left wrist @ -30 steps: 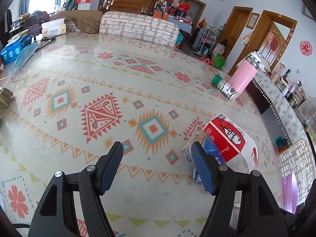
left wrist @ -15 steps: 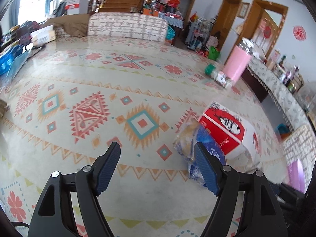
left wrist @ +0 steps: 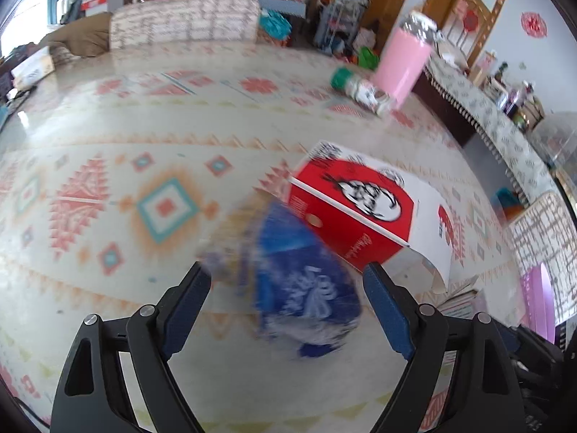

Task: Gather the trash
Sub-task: 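Grasp the crumpled blue Vinda wrapper with the left tool, then lift the medicine box and blue wrapper and turn toward the pink basket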

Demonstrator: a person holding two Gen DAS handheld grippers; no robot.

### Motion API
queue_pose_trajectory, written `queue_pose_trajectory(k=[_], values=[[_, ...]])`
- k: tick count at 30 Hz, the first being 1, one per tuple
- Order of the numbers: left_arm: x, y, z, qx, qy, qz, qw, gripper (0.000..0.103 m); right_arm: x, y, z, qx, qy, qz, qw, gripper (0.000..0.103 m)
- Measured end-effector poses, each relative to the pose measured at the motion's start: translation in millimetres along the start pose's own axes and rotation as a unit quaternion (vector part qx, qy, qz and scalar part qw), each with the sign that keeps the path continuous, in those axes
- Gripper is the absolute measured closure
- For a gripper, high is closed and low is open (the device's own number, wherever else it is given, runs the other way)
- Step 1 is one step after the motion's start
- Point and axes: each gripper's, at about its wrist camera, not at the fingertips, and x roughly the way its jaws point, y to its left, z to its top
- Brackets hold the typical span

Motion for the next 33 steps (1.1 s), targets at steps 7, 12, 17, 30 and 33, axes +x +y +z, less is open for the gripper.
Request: queue_pose_trajectory(k=[7,12,17,30,33], values=[[0.8,-3.4,-2.3,0.001,0.013,0.01,0.9999,0.055,-9.7,-13.7,4.7,0.03,-0.019,-0.01,0.999,0.065],[-30.7,6.1,-12.0,-0.007,-0.017,0.004,0.9998,0.055,-10.7,-16.6,5.2,0.033,-0.022,-0.016,0.999,0.066],[-73.6,11.4,-27.7,-0.017,-0.048,-0.018,0.9986,0.055,-10.1,-14.2,5.2,0.025,-0.028,-0.026,0.999,0.066],[-134.9,11.8,-75.4,-0.015,-0.09,0.005,0.9958,0.055,-10.7,-15.0,1.3,0.024,-0.037,-0.035,0.998,0.066],[-145.0,15.0,-86.1,-0.021,-0.094,0.005,0.9954,0.055,-13.8,-13.3,-1.3,0.021,-0.047,-0.027,0.998,0.066]])
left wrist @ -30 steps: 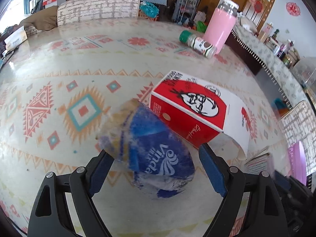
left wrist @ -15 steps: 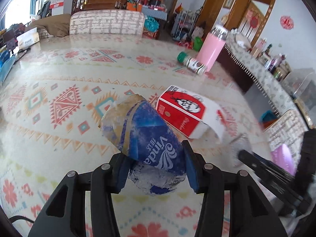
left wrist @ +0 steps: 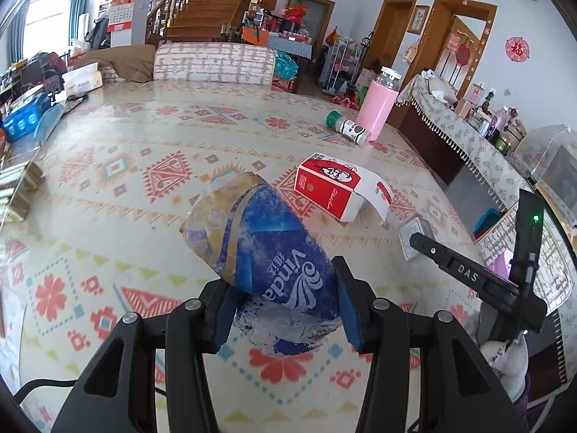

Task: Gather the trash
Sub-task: 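Lift the medicine box and blue wrapper and turn toward the pink basket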

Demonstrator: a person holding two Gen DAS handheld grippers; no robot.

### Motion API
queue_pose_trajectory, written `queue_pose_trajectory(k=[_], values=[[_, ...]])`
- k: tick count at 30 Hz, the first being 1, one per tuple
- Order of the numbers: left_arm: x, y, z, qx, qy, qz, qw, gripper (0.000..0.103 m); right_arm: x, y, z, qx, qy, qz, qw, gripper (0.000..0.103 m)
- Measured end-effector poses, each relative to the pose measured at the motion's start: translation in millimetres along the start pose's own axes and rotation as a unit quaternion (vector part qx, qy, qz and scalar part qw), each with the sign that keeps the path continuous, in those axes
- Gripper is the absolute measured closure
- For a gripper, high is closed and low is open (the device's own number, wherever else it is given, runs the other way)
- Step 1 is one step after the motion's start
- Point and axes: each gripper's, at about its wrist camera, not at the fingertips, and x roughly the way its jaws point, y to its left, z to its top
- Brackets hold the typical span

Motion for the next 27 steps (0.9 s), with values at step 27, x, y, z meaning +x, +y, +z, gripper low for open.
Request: queue_pose_trajectory(k=[27], values=[[-26.1,-34.3,-50.8,0.081,-0.018,0.108,0.9907,0.055,-92.2,8.1,-58.2,-0.067,-0.021,-0.005,0.998,0.066]])
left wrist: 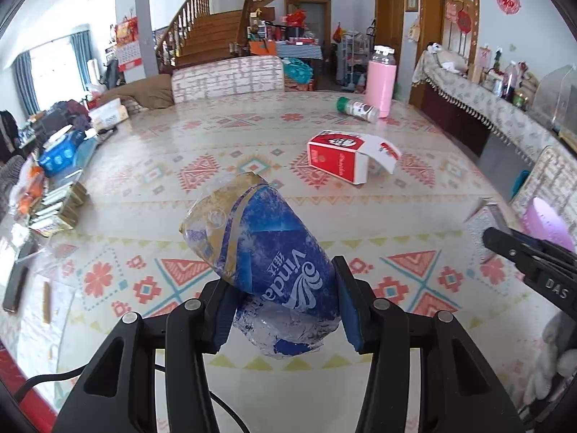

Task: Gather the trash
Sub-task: 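Lift the medicine box and blue wrapper and turn toward the pink basket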

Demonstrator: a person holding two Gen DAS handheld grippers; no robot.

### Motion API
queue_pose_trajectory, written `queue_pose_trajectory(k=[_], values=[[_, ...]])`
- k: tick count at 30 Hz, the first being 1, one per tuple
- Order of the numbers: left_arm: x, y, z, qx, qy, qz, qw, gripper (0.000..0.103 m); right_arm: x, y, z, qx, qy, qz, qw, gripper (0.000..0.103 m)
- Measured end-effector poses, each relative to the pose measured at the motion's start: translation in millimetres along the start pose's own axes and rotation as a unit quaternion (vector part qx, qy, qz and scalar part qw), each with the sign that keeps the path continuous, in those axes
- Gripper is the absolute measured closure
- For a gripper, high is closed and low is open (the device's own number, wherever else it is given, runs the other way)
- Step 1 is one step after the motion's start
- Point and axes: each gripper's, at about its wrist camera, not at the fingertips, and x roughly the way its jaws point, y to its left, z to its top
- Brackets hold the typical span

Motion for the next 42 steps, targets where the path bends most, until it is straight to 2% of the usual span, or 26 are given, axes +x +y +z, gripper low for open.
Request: queue_pose_trajectory(k=[9,42], values=[[1.5,-5.6,-3.9,0.016,-0.006,0.039,0.9991,0.055,-3.0,0.1,-10.8,-0.009,0.003,-0.007,1.0,0.066],[11.9,-21.1,-5.9,0.039,-0.003,0.042,0.9984,0.055,1.6,-13.0,-16.0,0.004,0.014,-0.008,1.0,0.066]])
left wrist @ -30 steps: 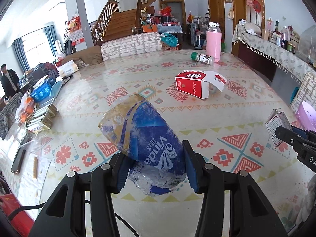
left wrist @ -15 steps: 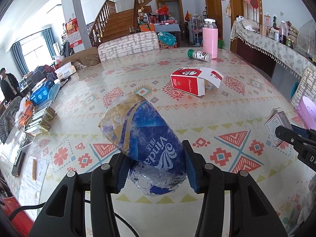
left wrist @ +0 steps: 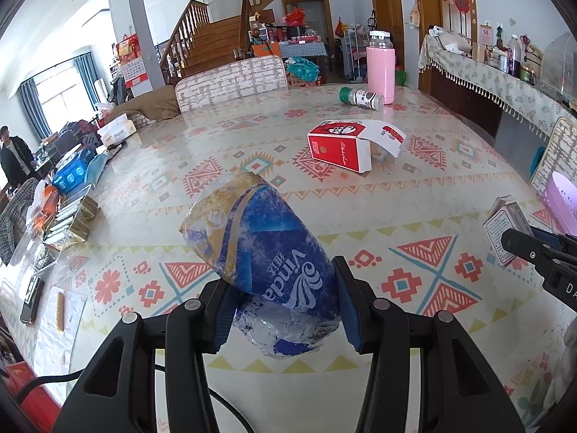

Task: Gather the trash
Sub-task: 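Lift the medicine box and blue wrapper and turn toward the pink basket, then carry the medicine box and blue wrapper over the pink basket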

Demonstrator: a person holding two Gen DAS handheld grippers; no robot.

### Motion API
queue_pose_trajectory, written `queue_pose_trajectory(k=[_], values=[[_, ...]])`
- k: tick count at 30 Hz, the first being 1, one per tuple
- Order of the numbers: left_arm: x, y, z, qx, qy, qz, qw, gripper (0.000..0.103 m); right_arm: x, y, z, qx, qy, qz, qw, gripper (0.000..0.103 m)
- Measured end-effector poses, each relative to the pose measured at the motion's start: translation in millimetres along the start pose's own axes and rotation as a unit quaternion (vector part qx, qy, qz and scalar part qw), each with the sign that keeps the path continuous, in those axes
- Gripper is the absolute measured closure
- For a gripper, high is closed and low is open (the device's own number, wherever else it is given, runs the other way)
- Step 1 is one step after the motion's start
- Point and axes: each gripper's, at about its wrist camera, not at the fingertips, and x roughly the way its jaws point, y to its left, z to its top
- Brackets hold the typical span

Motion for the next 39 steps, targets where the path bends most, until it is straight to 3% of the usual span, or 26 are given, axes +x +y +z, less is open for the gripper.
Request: queue_pose_trajectory(k=[17,27,39], values=[[-0.1,-5.1,-0.7,0.004,0.001,-0.015,0.9999,0.054,6.7,-10.3,-4.8,0.012,0.008,0.002,1.0,0.066],[-9.0,-17.6,1.8,0.01,0.004,-0.062,0.998,0.054,-9.4,-26.6,-6.5,0.029,-0.007,-0.007,1.0,0.066],[-22.5,-61.3,23.2,0.044,-0.002,-0.126,0.991,0.054,-51.1,-73.3,-10.1,0.064,-0.041,-0.031,0.997,0.066]])
